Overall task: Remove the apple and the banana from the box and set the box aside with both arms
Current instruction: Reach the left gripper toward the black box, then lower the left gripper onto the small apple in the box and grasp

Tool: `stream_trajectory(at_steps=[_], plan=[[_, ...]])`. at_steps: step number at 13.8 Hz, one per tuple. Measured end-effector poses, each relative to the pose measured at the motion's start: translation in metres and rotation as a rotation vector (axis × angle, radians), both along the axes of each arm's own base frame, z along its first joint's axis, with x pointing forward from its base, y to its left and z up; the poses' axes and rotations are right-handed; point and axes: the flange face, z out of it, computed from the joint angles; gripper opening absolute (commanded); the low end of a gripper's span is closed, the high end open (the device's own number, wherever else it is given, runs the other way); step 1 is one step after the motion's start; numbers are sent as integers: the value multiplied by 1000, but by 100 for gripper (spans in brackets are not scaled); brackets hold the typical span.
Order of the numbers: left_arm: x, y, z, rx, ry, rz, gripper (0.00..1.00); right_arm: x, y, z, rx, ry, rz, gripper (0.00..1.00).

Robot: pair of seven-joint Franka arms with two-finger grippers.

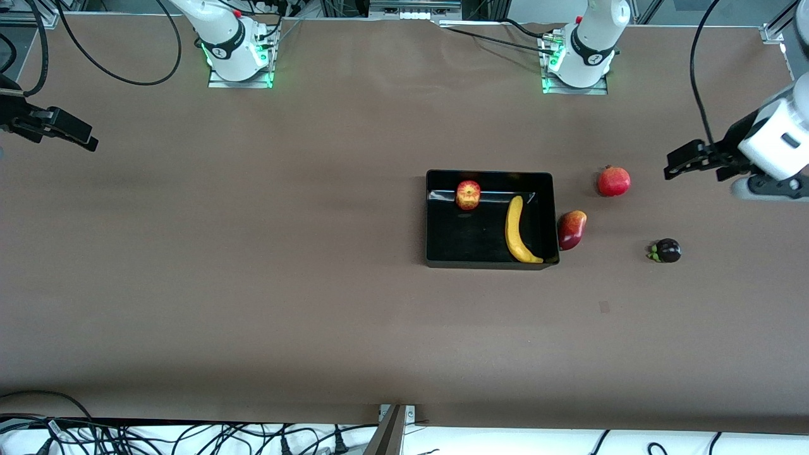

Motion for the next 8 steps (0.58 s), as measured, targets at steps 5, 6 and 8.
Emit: stream_trajectory(at_steps=[5,6,8], plan=[[18,-45,-61,-3,93,-30,100,0,0,0,0,0,0,100],[19,-58,-73,0,109,-29,100,0,0,0,0,0,0,100],[19,-85,-103,11,98,19,100,0,0,0,0,1,0,100]])
